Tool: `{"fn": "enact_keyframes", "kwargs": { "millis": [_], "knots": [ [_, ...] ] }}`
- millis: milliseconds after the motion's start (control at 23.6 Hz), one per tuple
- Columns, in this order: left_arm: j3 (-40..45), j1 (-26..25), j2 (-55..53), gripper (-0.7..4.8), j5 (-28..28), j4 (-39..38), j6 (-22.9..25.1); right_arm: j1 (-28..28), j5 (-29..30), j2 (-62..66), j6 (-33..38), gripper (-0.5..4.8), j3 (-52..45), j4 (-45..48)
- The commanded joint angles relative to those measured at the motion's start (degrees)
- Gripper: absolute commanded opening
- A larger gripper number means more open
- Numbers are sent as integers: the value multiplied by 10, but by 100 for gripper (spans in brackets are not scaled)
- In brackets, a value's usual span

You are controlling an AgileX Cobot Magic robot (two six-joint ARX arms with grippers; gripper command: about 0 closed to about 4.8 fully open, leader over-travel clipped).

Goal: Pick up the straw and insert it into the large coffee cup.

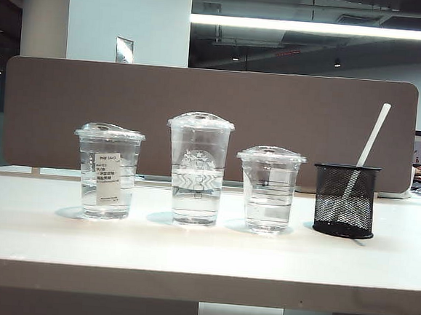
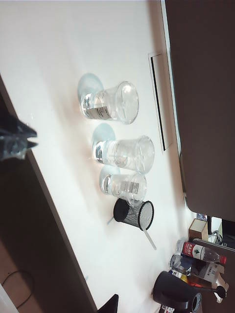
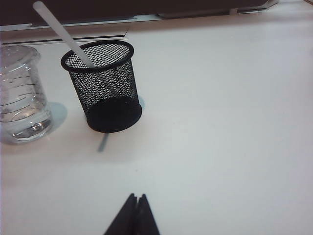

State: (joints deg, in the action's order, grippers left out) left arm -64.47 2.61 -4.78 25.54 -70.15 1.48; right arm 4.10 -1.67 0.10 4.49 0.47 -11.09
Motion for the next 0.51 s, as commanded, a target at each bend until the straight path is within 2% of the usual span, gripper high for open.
{"fn": "enact_keyframes", "kwargs": {
  "millis": [42,212,339,381,424,466,509],
  "knots": [
    [-2,-1,-1,-4,4,6,-2,0,8,-1,-2,-5,-4,7],
    [-2,-1,-1,-4,4,6,-2,0,1,-1,6,-6,-4,12],
    [0,-1,-1,-4,-5,16,-2,0,2,-1,87,-6,26,18],
    [0,0,-1,-4,-4,25,-2,0,-2,-1,94,-6,71,21],
    [0,0,-1,-4,-5,30,-2,0,-22,-1,84,-6,107,25],
    [0,0,-1,-4,-5,34,-1,0,-77,0,26,-6,183,31],
    [0,-1,-1,-4,-8,36,1,0,-98,3,-9,-6,219,40]
  ]
}}
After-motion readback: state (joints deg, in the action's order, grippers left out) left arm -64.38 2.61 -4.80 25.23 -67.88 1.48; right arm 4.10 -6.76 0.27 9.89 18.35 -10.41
